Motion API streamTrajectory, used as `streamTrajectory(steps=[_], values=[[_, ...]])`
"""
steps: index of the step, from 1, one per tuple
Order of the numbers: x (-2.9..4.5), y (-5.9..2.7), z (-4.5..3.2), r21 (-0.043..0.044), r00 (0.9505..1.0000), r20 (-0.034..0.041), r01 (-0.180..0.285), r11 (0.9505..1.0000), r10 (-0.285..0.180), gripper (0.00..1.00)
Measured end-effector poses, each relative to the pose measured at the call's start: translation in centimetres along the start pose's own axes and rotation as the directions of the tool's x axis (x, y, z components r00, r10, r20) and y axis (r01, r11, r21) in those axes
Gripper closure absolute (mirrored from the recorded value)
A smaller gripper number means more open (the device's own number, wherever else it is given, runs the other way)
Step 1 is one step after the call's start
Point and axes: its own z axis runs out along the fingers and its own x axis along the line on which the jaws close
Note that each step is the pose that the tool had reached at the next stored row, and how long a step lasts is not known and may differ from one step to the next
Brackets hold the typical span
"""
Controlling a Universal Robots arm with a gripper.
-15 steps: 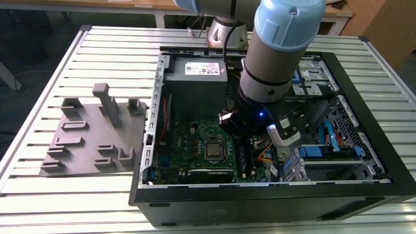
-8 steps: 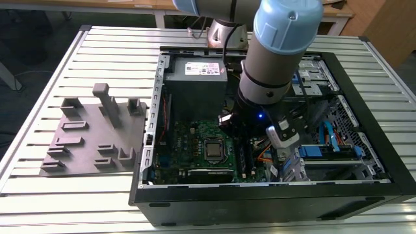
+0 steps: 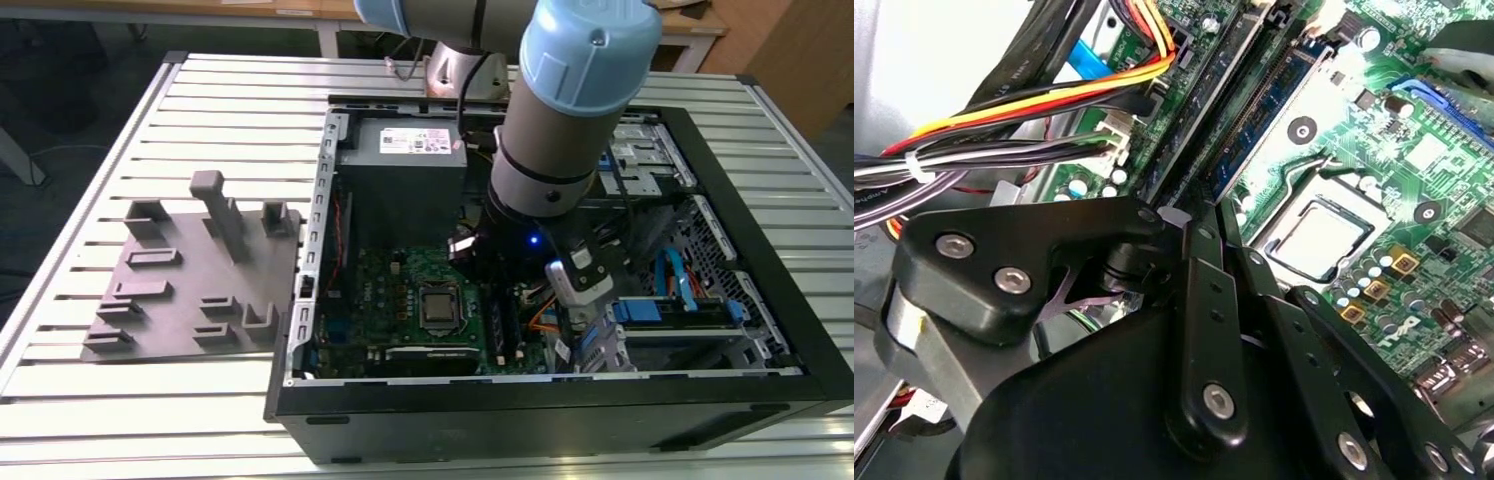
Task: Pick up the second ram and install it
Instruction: 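Insert the second ram into the second slot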
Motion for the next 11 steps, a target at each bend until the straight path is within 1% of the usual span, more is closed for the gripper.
streamTrajectory(steps=[7,8,11], values=[[0.0,0.01,0.04,-0.0007,1.0,0.0001,0.0,1.0,0.0,0.85],[0.0,0.01,0.04,-0.0007,1.0,0.0002,0.0,1.0,0.0,0.79],[0.0,0.0,0.02,-0.0002,1.0,0.0,0.0,1.0,0.0,0.79]])
